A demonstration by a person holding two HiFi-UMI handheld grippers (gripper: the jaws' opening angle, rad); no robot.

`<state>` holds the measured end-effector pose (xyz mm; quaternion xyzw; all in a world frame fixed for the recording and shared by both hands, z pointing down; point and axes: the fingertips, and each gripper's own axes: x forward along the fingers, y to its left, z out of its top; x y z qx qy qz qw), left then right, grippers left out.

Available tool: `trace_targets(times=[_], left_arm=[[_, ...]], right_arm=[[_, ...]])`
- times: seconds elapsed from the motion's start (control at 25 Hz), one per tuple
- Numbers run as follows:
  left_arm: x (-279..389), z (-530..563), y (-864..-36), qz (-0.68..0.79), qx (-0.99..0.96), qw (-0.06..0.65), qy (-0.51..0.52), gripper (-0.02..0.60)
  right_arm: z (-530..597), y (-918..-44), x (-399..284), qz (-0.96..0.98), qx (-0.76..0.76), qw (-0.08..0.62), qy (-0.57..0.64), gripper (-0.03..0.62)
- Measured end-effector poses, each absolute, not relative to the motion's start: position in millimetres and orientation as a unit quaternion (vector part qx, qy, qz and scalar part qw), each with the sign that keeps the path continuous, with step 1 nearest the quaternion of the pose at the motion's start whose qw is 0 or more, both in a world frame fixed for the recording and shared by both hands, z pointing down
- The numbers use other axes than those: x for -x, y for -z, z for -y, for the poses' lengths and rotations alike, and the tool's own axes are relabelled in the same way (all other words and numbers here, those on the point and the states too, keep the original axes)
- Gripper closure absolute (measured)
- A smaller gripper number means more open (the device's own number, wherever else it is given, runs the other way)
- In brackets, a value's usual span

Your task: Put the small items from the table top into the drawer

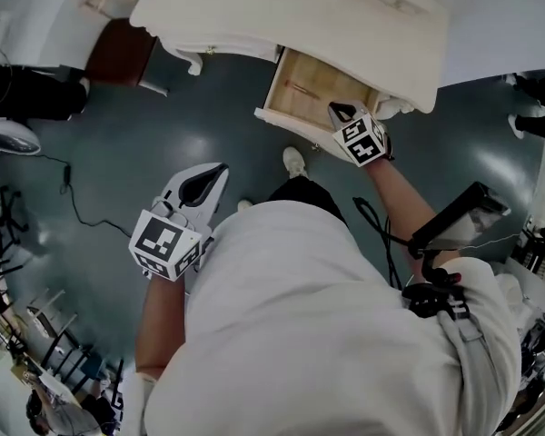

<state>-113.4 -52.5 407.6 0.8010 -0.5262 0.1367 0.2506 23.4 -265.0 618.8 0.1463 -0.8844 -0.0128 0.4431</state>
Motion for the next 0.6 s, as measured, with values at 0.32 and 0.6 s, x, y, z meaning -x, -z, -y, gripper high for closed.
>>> trace_targets(times=[0.32, 0.6], left_arm=[[129, -21, -404, 0.503, -0.824, 0.233, -0.114, 0.578], [124, -83, -413, 0.472, -0.844, 0.225, -0.118, 0.578]], right_arm=[[168, -555, -26, 0.891, -0.177, 0.418, 0.017, 0.592], [66, -519, -19, 0.907, -0.187, 0.376, -0.025, 0.592]])
